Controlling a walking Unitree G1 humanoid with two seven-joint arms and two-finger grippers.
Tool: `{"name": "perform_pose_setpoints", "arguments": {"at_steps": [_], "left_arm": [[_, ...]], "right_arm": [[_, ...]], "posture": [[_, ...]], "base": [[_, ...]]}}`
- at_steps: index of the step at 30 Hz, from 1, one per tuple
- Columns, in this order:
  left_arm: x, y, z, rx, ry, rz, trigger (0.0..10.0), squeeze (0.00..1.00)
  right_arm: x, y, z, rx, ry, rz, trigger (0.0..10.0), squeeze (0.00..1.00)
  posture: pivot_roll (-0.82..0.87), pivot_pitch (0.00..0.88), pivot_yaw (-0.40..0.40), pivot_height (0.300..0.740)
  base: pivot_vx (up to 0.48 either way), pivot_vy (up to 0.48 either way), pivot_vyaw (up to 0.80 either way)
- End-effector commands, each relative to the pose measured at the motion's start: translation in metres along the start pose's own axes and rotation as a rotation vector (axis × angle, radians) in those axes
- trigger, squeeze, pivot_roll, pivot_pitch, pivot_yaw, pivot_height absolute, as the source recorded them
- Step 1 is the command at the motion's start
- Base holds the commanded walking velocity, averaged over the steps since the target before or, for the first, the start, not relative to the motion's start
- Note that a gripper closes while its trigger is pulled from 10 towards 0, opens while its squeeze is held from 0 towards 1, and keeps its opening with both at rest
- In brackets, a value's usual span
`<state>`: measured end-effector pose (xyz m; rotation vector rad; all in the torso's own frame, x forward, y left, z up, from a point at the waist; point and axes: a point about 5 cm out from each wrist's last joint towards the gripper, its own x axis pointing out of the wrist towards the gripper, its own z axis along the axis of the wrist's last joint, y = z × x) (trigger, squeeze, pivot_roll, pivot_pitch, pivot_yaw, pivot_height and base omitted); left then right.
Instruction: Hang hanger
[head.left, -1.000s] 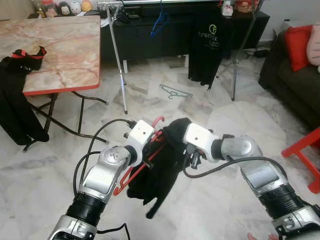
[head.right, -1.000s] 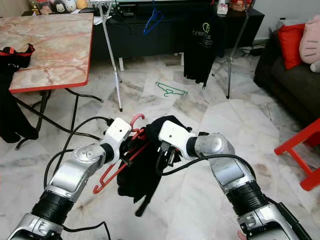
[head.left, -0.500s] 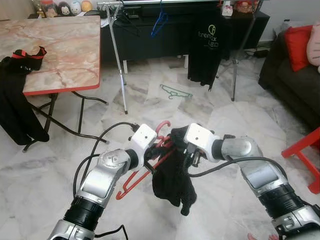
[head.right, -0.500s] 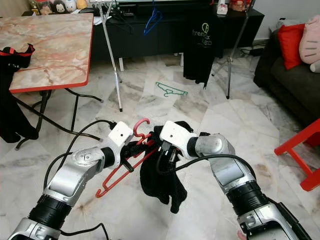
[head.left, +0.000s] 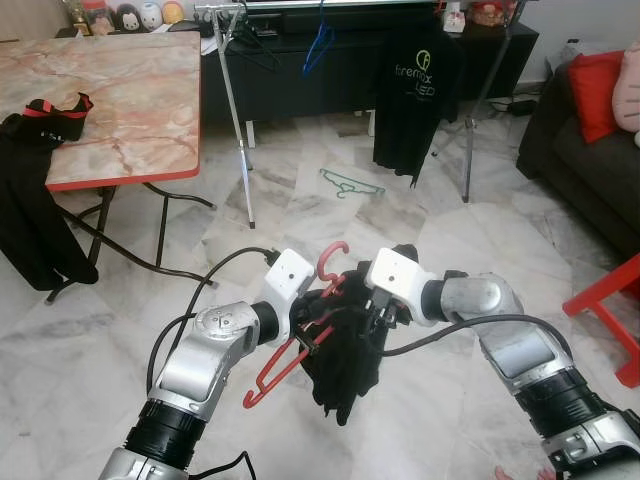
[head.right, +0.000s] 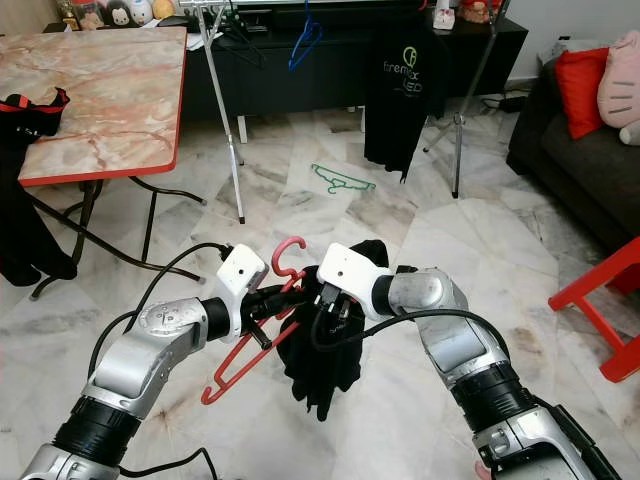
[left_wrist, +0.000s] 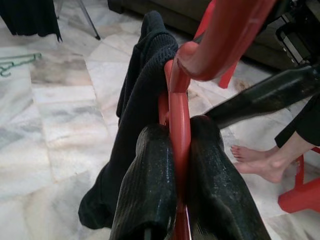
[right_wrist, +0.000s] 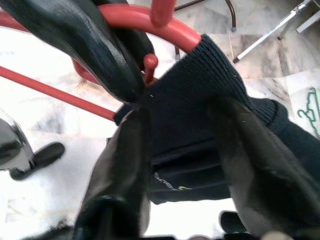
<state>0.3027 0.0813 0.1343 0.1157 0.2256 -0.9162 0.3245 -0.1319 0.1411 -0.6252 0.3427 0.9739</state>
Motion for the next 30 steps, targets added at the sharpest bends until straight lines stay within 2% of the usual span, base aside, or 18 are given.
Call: {"name": "perform_pose_setpoints", "arguments": {"at_steps": [1,3,5,11,13,16,17,18,24,30], "left_arm": [[0.001,-0.006,0.012,0.045,-0.056,-0.037,10.0,0.0],[-0.001,-0.002,0.005,0.05,-0.025,-0.029,10.0,0.0],[-0.001,-0.002,0.003,0.049,-0.021,-0.028,10.0,0.0],[-0.009,0.005,-0.011,0.041,0.027,-0.014,10.0,0.0],[-0.009,0.005,-0.012,0.039,0.03,-0.013,10.0,0.0],[-0.016,0.005,-0.018,0.038,0.059,-0.064,10.0,0.0],[-0.019,0.004,-0.02,0.043,0.074,-0.094,10.0,0.0],[-0.021,0.004,-0.022,0.046,0.08,-0.106,10.0,0.0],[-0.031,-0.001,-0.03,0.071,0.128,-0.2,10.0,0.0],[-0.035,-0.006,-0.026,0.089,0.12,-0.28,10.0,0.0]], "right_arm": [[-0.007,-0.004,0.015,-0.017,-0.073,-0.01,10.0,1.0],[-0.019,-0.002,0.024,-0.027,-0.123,0.027,10.0,1.0],[-0.021,-0.001,0.025,-0.031,-0.127,0.031,10.0,1.0],[-0.041,-0.004,0.013,-0.06,-0.075,0.037,10.0,1.0],[-0.042,-0.004,0.012,-0.06,-0.069,0.038,10.0,1.0],[-0.05,-0.006,0.004,-0.067,-0.044,0.043,10.0,1.0],[-0.054,-0.008,0.0,-0.073,-0.03,0.047,10.0,0.77],[-0.056,-0.008,-0.001,-0.075,-0.024,0.055,10.0,0.0],[-0.066,-0.007,-0.016,-0.098,0.031,0.181,10.0,0.0],[-0.064,-0.003,-0.022,-0.037,-0.011,0.284,10.0,0.0]], "posture": [[-0.07,0.067,-0.049,0.74],[-0.07,0.067,-0.049,0.74],[-0.07,0.067,-0.049,0.74],[-0.08,0.068,-0.048,0.74],[-0.08,0.068,-0.048,0.74],[-0.08,0.071,-0.049,0.74],[-0.08,0.071,-0.048,0.74],[-0.08,0.071,-0.048,0.74],[-0.08,0.073,-0.048,0.74],[-0.08,0.071,-0.049,0.74]], "base": [[0.0,0.0,0.0],[0.0,0.0,0.0],[0.0,0.0,0.0],[0.0,0.0,0.0],[0.0,0.0,0.0],[0.0,0.0,0.0],[0.0,0.0,0.0],[0.0,0.0,0.0],[0.0,0.0,0.0],[0.0,0.0,0.0]]}}
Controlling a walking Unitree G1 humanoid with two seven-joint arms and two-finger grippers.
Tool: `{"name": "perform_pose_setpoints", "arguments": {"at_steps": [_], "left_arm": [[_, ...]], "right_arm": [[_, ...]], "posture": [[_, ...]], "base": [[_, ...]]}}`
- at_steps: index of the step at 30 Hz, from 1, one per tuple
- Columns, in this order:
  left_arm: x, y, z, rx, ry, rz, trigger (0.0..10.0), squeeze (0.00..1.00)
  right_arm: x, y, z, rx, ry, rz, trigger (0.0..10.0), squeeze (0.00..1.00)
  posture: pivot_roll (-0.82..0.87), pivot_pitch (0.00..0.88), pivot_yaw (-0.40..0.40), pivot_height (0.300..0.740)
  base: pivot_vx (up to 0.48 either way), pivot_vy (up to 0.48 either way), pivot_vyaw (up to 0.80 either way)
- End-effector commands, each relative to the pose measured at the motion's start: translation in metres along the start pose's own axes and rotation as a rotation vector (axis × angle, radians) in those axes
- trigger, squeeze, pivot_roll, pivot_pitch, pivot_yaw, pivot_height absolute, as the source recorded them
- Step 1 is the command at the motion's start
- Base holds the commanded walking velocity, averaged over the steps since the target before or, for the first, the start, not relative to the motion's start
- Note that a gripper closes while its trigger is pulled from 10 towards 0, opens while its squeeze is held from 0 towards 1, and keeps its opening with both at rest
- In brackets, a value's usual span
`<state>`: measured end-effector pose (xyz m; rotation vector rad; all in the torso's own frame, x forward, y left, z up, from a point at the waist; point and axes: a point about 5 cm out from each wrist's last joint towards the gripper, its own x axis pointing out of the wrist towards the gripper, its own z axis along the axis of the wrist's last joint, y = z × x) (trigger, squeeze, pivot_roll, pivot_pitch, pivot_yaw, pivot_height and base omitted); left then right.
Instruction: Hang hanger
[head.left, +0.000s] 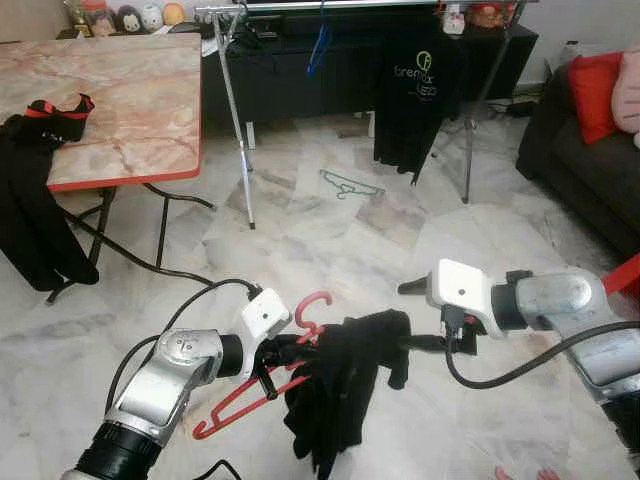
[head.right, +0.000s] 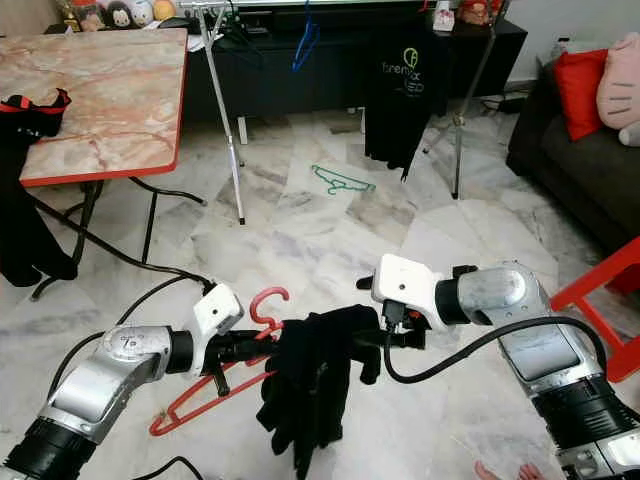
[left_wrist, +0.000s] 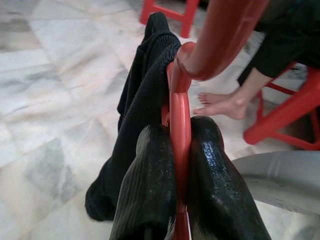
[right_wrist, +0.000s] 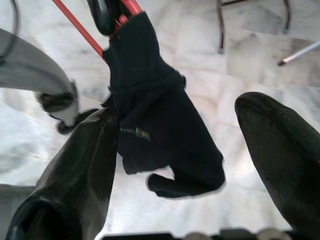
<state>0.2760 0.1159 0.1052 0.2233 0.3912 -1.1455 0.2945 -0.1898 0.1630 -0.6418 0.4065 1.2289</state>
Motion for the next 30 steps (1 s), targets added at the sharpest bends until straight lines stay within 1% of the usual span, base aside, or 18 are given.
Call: {"name": "perform_pose_setpoints", "arguments": {"at_steps": [1,4,5,8,16,17,19,22,30], "left_arm": [[-0.001,-0.005,0.013,0.05,-0.058,-0.04,10.0,0.0],[-0.001,-0.01,0.016,0.066,-0.069,-0.092,10.0,0.0],[-0.001,-0.01,0.016,0.066,-0.069,-0.092,10.0,0.0],[-0.002,-0.016,0.018,0.082,-0.078,-0.142,10.0,0.0],[-0.001,-0.018,0.019,0.086,-0.072,-0.166,10.0,0.0],[-0.001,-0.019,0.021,0.09,-0.073,-0.178,10.0,0.0],[-0.001,-0.02,0.022,0.093,-0.074,-0.184,10.0,0.0],[0.0,-0.021,0.024,0.099,-0.076,-0.19,10.0,0.0],[0.0,-0.021,0.029,0.116,-0.078,-0.203,10.0,0.0]], "right_arm": [[0.002,0.002,-0.002,0.015,-0.017,0.029,10.0,0.0],[0.007,0.001,-0.008,0.05,-0.028,0.057,10.0,0.0],[0.007,0.001,-0.008,0.05,-0.028,0.057,10.0,0.0],[0.011,0.002,-0.013,0.063,-0.026,0.094,10.0,0.0],[0.013,0.001,-0.022,0.098,-0.017,0.126,10.0,0.0],[0.014,0.0,-0.024,0.117,-0.035,0.135,10.0,0.0],[0.016,-0.001,-0.025,0.125,-0.039,0.136,10.0,0.0],[0.02,-0.002,-0.029,0.131,-0.031,0.137,10.0,0.0],[0.034,0.0,-0.031,0.154,-0.055,0.196,10.0,0.0]], "posture": [[-0.08,0.071,-0.049,0.74],[-0.08,0.069,-0.049,0.74],[-0.08,0.069,-0.049,0.74],[-0.07,0.067,-0.05,0.74],[-0.07,0.064,-0.054,0.74],[-0.07,0.061,-0.054,0.74],[-0.07,0.059,-0.054,0.74],[-0.07,0.059,-0.054,0.74],[-0.06,0.043,-0.051,0.74]], "base": [[0.0,0.0,0.0],[0.0,0.0,0.0],[0.0,0.0,0.0],[0.0,0.0,0.0],[0.0,0.0,0.0],[0.0,0.0,0.0],[0.0,0.0,0.0],[0.0,0.0,0.0],[0.0,0.0,0.0]]}}
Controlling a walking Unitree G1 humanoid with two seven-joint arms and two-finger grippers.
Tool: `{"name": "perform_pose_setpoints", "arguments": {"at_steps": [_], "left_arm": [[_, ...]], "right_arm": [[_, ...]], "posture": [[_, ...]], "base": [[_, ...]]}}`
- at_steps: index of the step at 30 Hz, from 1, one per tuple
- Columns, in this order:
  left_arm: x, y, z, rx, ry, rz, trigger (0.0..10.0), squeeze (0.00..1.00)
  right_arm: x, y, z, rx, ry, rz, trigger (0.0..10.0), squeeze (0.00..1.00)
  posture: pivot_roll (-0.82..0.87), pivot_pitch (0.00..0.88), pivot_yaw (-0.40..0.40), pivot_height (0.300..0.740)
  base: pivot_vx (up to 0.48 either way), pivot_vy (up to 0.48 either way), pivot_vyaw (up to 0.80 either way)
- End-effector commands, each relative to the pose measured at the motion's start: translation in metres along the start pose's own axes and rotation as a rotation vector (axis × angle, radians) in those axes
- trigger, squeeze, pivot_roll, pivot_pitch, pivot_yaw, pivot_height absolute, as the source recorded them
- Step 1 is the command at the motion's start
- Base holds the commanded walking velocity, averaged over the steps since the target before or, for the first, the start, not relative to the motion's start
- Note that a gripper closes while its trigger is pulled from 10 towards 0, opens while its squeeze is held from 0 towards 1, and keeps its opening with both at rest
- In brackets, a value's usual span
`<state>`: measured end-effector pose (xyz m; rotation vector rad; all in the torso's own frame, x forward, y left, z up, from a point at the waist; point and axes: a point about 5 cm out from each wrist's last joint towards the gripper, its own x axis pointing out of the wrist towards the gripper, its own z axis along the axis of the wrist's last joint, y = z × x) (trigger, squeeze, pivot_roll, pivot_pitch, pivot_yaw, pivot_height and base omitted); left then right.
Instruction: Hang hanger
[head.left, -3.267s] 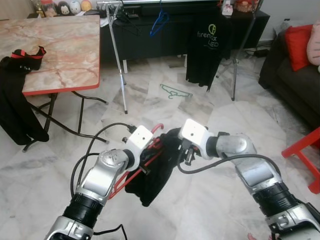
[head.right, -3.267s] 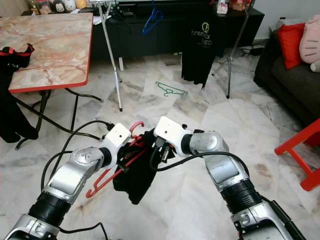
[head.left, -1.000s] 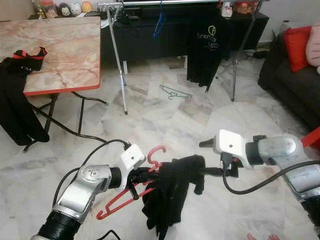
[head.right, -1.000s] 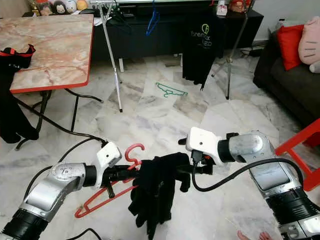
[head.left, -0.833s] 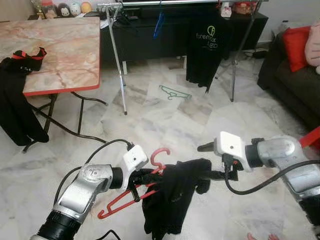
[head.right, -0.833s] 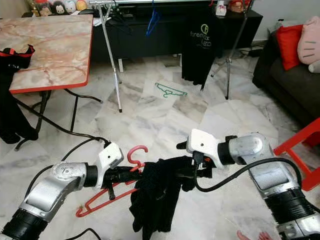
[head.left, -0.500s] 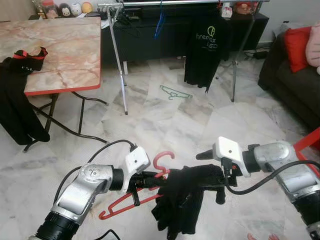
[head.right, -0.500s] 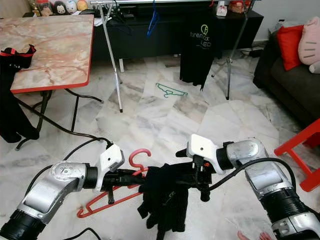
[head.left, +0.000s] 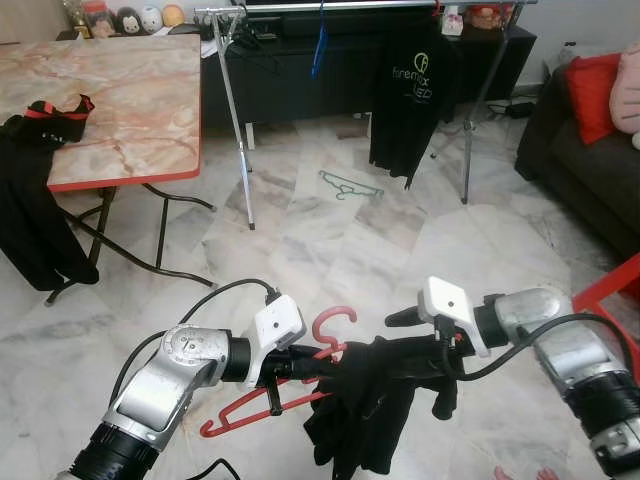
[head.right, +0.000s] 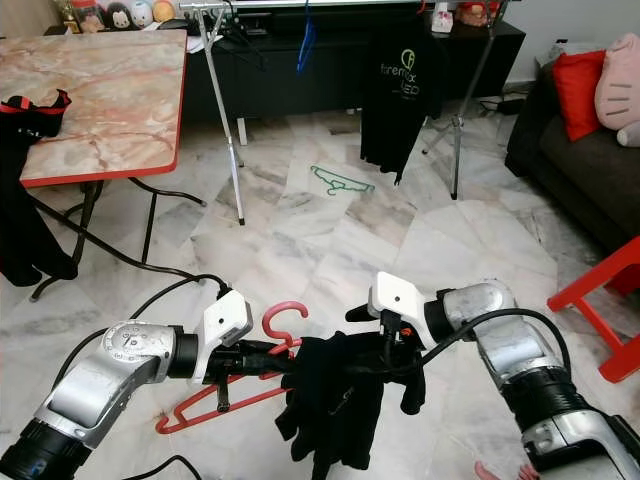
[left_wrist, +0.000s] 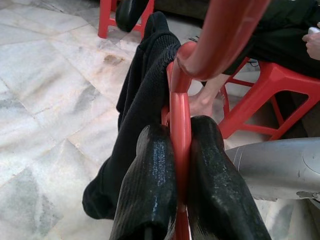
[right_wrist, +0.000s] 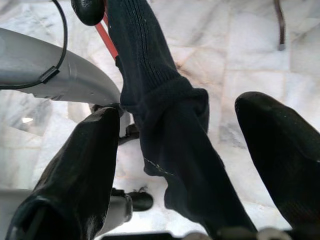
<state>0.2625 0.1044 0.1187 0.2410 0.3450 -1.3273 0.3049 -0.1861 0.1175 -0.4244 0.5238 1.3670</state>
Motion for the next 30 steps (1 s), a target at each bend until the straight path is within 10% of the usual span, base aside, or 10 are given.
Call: {"name": "perform_pose_setpoints", "arguments": {"at_steps": [1,7,8,30], "left_arm": [[0.002,-0.003,0.015,0.046,-0.045,-0.037,10.0,0.0],[0.003,-0.004,0.015,0.048,-0.046,-0.036,10.0,0.0],[0.003,-0.004,0.016,0.048,-0.046,-0.035,10.0,0.0],[0.007,-0.002,0.018,0.054,-0.053,-0.03,10.0,0.0]], "right_arm": [[0.001,-0.002,0.002,-0.016,0.008,0.016,10.0,0.0],[0.005,0.001,-0.001,0.005,0.002,0.072,10.0,0.0],[0.006,0.002,-0.002,0.011,0.001,0.084,0.0,0.0],[0.017,0.009,-0.01,0.034,0.011,0.149,0.0,0.0]], "posture": [[-0.06,0.041,-0.052,0.74],[-0.06,0.036,-0.056,0.74],[-0.06,0.035,-0.056,0.74],[-0.06,0.038,-0.06,0.74]], "base": [[0.0,0.0,0.0],[0.0,0.0,0.0],[0.0,0.0,0.0],[0.0,0.0,0.0]]}}
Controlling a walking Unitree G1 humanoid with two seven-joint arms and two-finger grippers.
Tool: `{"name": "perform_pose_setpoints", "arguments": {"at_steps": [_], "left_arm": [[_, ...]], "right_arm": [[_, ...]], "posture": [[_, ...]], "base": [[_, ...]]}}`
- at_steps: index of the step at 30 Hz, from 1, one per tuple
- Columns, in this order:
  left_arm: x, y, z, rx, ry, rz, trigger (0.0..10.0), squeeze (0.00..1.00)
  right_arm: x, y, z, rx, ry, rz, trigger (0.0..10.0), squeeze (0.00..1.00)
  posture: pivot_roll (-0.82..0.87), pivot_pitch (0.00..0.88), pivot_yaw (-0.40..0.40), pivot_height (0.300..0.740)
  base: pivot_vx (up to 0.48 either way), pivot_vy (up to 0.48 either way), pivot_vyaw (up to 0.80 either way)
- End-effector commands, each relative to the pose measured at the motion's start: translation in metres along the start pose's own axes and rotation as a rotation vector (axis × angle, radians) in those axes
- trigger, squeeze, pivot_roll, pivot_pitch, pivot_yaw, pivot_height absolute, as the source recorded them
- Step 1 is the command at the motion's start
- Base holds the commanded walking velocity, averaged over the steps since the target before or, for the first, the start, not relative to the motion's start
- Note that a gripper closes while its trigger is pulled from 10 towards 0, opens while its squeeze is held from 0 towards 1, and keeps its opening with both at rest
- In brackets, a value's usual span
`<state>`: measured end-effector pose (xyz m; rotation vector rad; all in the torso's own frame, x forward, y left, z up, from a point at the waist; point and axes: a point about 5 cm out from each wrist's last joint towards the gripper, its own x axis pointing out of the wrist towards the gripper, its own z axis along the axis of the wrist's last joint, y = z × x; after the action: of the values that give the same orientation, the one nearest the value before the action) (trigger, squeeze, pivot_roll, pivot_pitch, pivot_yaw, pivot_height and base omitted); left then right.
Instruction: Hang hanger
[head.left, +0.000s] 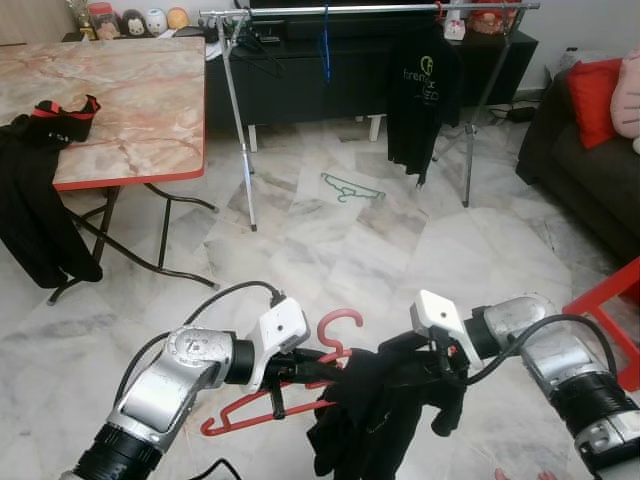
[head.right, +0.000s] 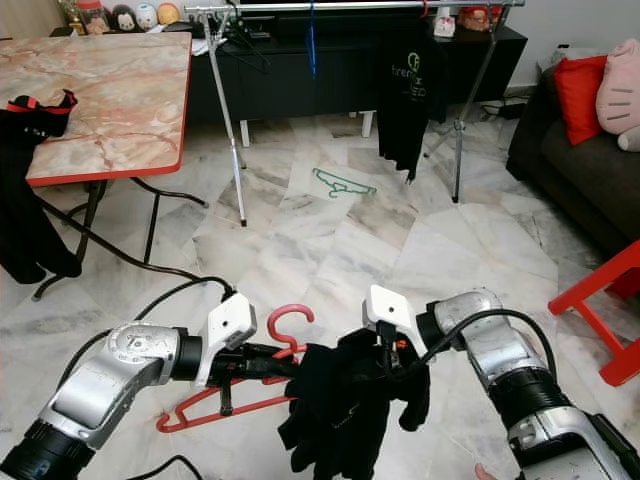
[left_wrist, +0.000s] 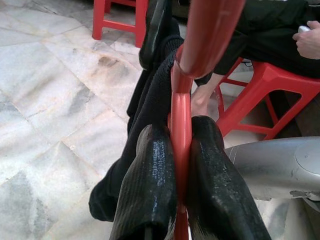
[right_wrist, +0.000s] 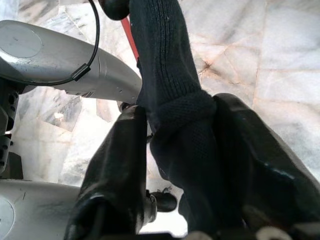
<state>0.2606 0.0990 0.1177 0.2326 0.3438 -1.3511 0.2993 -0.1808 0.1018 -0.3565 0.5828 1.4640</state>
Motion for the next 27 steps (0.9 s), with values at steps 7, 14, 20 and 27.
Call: {"name": "perform_pose_setpoints", "arguments": {"at_steps": [7,14,20,27], "left_arm": [[0.0023,0.0018,0.0189,0.06,-0.046,-0.004,10.0,0.0],[0.0021,0.003,0.0214,0.063,-0.051,0.005,10.0,0.0],[0.0015,0.0042,0.0215,0.063,-0.049,0.015,10.0,0.0],[0.0022,0.0054,0.0219,0.063,-0.049,0.024,10.0,0.0]], "right_arm": [[0.0076,0.0029,-0.0008,-0.017,0.025,0.035,0.0,0.0],[0.0095,0.0045,-0.003,-0.016,0.034,0.045,0.0,0.0],[0.0103,0.0042,-0.0035,-0.014,0.037,0.043,0.0,0.0],[0.0103,0.0031,-0.003,-0.017,0.038,0.037,0.0,0.0]], "posture": [[-0.06,0.04,-0.059,0.74],[-0.06,0.049,-0.063,0.74],[-0.05,0.056,-0.066,0.74],[-0.06,0.061,-0.067,0.74]], "base": [[0.0,0.0,0.0],[0.0,0.0,0.0],[0.0,0.0,0.0],[0.0,0.0,0.0]]}}
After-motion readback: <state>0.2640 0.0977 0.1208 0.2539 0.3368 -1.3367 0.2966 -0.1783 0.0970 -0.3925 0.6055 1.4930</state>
